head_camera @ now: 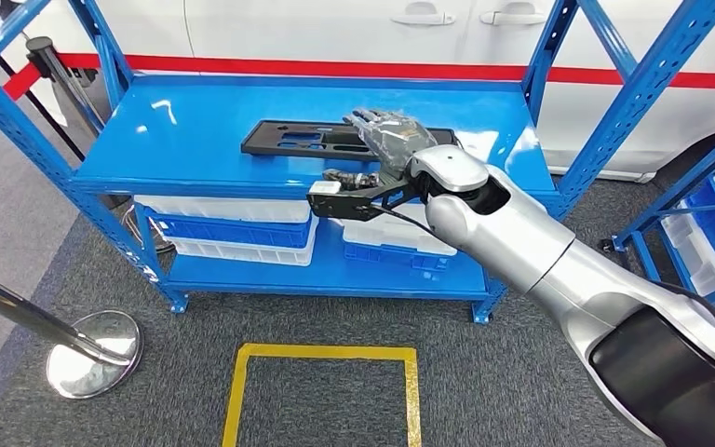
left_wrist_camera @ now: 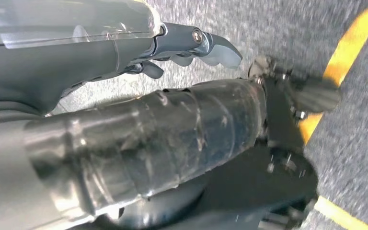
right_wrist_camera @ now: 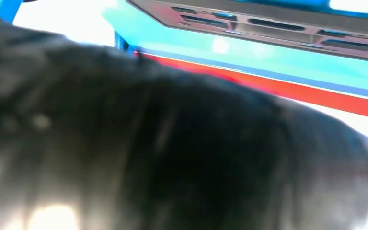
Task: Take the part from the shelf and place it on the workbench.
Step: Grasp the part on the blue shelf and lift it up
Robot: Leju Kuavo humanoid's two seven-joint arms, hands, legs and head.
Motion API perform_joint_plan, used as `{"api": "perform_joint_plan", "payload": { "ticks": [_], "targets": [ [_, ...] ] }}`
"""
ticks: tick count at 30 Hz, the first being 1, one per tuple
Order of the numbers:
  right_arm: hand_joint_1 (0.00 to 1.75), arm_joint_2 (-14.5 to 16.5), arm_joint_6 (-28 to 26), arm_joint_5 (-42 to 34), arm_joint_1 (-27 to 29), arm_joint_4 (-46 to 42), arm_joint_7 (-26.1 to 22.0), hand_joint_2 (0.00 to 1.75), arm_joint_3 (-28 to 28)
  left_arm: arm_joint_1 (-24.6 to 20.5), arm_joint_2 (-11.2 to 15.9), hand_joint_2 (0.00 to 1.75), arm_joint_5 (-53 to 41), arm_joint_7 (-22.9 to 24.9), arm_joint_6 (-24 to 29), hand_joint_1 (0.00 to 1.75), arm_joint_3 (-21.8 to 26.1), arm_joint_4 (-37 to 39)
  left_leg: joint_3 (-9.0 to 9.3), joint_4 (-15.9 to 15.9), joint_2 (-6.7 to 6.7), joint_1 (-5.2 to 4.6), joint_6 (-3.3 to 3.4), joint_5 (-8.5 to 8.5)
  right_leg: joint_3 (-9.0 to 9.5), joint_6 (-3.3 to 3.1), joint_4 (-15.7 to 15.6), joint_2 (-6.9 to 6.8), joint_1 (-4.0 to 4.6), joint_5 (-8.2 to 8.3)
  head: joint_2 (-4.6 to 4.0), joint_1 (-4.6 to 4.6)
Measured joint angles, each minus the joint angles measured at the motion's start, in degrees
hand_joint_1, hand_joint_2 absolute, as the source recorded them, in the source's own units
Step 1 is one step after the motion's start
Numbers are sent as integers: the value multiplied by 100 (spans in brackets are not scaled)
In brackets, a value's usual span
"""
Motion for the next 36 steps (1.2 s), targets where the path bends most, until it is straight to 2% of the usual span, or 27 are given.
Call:
{"api": "perform_joint_plan", "payload": {
  "ticks": [2,3,5,6,7,8,10,11,12,14,16,17,18,20,21,22,23,24,25,26,27,29,32,34,36],
  "targets": [
    [0,-1,2,-9,-28,1,1,0,2,5,2,0,9,-8,-6,0,0,1,50,-64,11,32,56,14,-88,53,215,0,-6,-153,-1,8],
    [0,-3,6,-12,-42,2,3,0,3,8,2,0,15,-12,-11,0,0,2,70,-87,17,43,80,17,-223,79,493,1,-18,-301,0,12],
    [0,-8,19,-16,-49,12,7,0,5,6,2,0,25,-16,-27,0,0,2,77,-90,21,42,105,6,-620,121,1248,0,-46,-610,0,16],
    [0,-10,25,-18,-42,19,8,0,8,6,1,0,28,-16,-37,0,0,2,80,-85,20,43,107,-4,-790,140,1532,0,-66,-674,0,17],
    [0,-10,28,-21,-37,25,9,0,11,6,0,0,33,-13,-45,0,0,2,88,-79,18,46,104,-17,-869,156,1619,-2,-87,-623,-1,17],
    [0,-10,30,-24,-38,28,9,0,13,6,-1,0,37,-9,-49,0,0,2,103,-69,14,51,94,-36,-832,168,1480,-4,-109,-459,-1,17],
    [0,-11,30,-27,-48,31,9,0,14,8,-3,0,46,-2,-50,0,0,2,146,-46,5,63,58,-89,-509,177,730,-9,-141,-8,-1,17],
    [0,-11,32,-30,-55,33,9,0,15,8,-4,0,50,0,-50,0,0,2,155,-30,0,58,31,-113,-342,170,372,-9,-135,130,-1,18],
    [0,-10,33,-33,-58,36,9,0,16,7,-5,0,54,1,-49,0,0,2,155,-23,-3,50,1,-126,-238,153,143,-7,-123,187,0,14],
    [0,-4,37,-39,-52,42,9,0,21,4,-6,0,61,1,-49,0,0,2,146,-32,-5,35,-57,-130,-191,102,31,5,-82,153,0,10],
    [0,-3,40,-36,-42,55,10,0,25,3,-7,0,61,1,-49,0,0,2,138,-9,3,46,-111,-168,-163,25,-3,11,-101,151,-1,8],
    [0,-2,40,-34,-42,66,9,0,27,2,-7,0,61,1,-51,0,0,2,92,106,8,52,-132,-241,-137,-18,-27,8,-114,151,0,7],
    [0,2,39,-32,-36,79,4,0,31,2,-7,0,61,1,-56,0,0,2,-16,337,13,56,-147,-361,-109,-57,-49,5,-127,150,0,5],
    [0,14,30,-26,11,108,-24,0,52,0,-7,0,58,1,-71,0,0,2,-408,1091,16,56,-163,-666,-78,-108,-54,3,-106,127,-1,2],
    [0,17,23,-14,57,124,-40,0,68,-1,-7,0,54,1,-80,0,-1,2,-613,1435,16,56,-166,-753,-63,-121,-52,4,-93,112,-1,3],
    [0,18,17,3,107,140,-54,0,85,1,-7,0,50,1,-87,0,-1,2,-744,1611,16,55,-163,-738,-44,-128,-50,6,-79,94,-1,4],
    [0,18,12,26,148,155,-63,0,99,4,-7,0,47,1,-91,0,-2,2,-763,1561,16,54,-151,-610,-20,-130,-47,10,-68,74,-1,3],
    [0,19,6,49,174,167,-69,0,113,7,-6,0,45,1,-94,0,-2,2,-665,1282,16,52,-130,-388,11,-125,-41,14,-61,47,-1,4],
    [0,20,-3,74,188,178,-73,0,124,9,-4,0,44,2,-94,0,-3,2,-501,872,16,46,-100,-150,43,-116,-35,18,-57,17,-1,4],
    [0,21,-14,102,191,188,-76,0,134,9,-2,0,44,5,-93,0,-8,2,-326,496,16,30,-76,11,66,-97,-23,21,-43,-14,-1,4],
    [0,28,-25,134,197,198,-77,0,144,4,0,0,43,10,-93,0,-17,2,-192,217,18,15,-54,92,77,-74,-14,23,-35,-40,-1,4],
    [0,63,-38,190,237,221,-77,0,160,-11,2,0,33,25,-92,0,-42,2,-89,38,13,-14,-30,60,83,-22,-15,23,-22,-65,-1,7],
    [0,193,-41,258,314,256,-78,0,196,-17,3,0,1,28,-99,0,-70,3,-16,-58,19,22,26,54,73,56,49,13,-28,-150,0,11],
    [0,270,-42,281,348,281,-78,0,224,-20,4,0,-10,19,-109,0,-84,4,46,-114,30,37,65,49,-157,109,517,8,-48,-389,0,12],
    [0,338,-46,282,419,320,-80,0,269,-33,4,0,-16,14,-127,0,-96,4,73,-116,28,35,96,21,-575,150,1261,7,-67,-644,-1,14]
  ]
}}
